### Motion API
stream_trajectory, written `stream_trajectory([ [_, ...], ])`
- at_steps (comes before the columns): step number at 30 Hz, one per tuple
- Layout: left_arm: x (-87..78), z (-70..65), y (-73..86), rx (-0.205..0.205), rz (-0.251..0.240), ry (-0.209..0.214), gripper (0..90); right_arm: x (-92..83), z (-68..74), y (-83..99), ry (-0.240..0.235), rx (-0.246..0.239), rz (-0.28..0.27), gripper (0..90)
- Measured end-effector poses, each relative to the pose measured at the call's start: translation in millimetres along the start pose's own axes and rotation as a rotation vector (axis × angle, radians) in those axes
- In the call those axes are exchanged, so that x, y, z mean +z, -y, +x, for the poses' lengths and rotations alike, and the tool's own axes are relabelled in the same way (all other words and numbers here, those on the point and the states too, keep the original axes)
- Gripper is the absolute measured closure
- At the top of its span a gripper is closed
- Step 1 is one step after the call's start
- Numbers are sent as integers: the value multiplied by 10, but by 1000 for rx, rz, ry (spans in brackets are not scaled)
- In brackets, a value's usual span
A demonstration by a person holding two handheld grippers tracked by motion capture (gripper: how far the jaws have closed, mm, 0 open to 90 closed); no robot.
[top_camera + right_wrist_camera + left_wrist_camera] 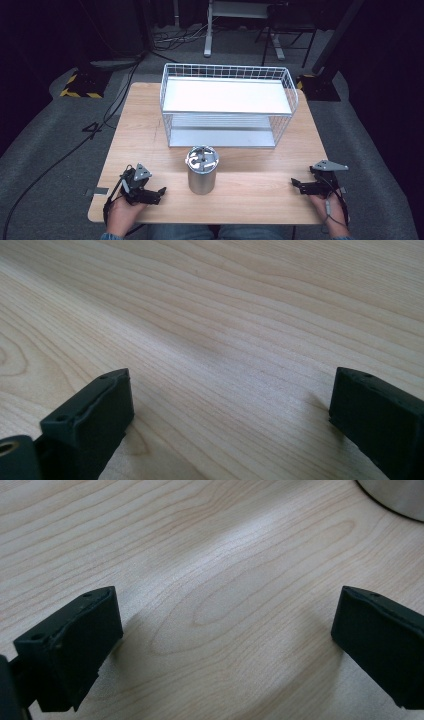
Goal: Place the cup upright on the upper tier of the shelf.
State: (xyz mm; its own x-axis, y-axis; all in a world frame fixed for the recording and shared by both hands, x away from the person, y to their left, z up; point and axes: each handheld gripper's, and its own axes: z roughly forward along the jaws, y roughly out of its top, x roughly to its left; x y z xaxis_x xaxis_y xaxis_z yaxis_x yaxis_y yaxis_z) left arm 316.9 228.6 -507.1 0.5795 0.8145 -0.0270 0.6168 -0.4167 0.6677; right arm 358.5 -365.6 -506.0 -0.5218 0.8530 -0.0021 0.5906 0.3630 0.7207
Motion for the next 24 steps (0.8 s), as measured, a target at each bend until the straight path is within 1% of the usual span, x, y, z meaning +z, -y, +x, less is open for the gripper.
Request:
stream_trajectory([
  [5,-16,-7,3,3,12,-3,0,-1,1,0,0,-1,-1,45],
  [8,-41,-18,0,3,13,0,0,-8,6,3,-2,-3,-5,68],
  [9,-66,-19,-7,12,7,-7,0,-8,6,3,-2,-3,-5,68],
  [10,-135,-27,-26,18,-19,-12,0,-10,7,5,-4,-7,-9,78],
  [11,-135,-27,-26,18,-19,-12,0,-11,8,5,-5,-8,-10,81],
  [13,-211,-40,-46,20,-49,-14,0,-12,7,5,-5,-8,-11,83],
  [14,-276,-68,-66,15,-83,-5,0,-13,8,6,-2,-7,-12,90],
  [15,-276,-68,-66,15,-83,-5,0,-14,8,6,-2,-7,-13,92],
  [16,-307,-75,-79,25,-94,-3,0,-14,8,6,-2,-7,-13,92],
  [17,-333,-91,-88,24,-107,3,0,-14,8,6,-2,-7,-14,94],
  [18,-374,-108,-105,37,-130,12,0,-14,8,6,-1,-6,-14,96],
  [19,-392,-124,-112,32,-139,22,0,-15,5,6,-1,-3,-14,100],
  [20,-414,-129,-121,43,-149,26,0,-17,4,7,3,3,-15,112],
  [21,-438,-148,-131,41,-167,38,0,-17,4,7,3,3,-15,112],
  [24,-520,-198,-164,46,-221,56,0,-20,0,8,9,7,-19,121],
])
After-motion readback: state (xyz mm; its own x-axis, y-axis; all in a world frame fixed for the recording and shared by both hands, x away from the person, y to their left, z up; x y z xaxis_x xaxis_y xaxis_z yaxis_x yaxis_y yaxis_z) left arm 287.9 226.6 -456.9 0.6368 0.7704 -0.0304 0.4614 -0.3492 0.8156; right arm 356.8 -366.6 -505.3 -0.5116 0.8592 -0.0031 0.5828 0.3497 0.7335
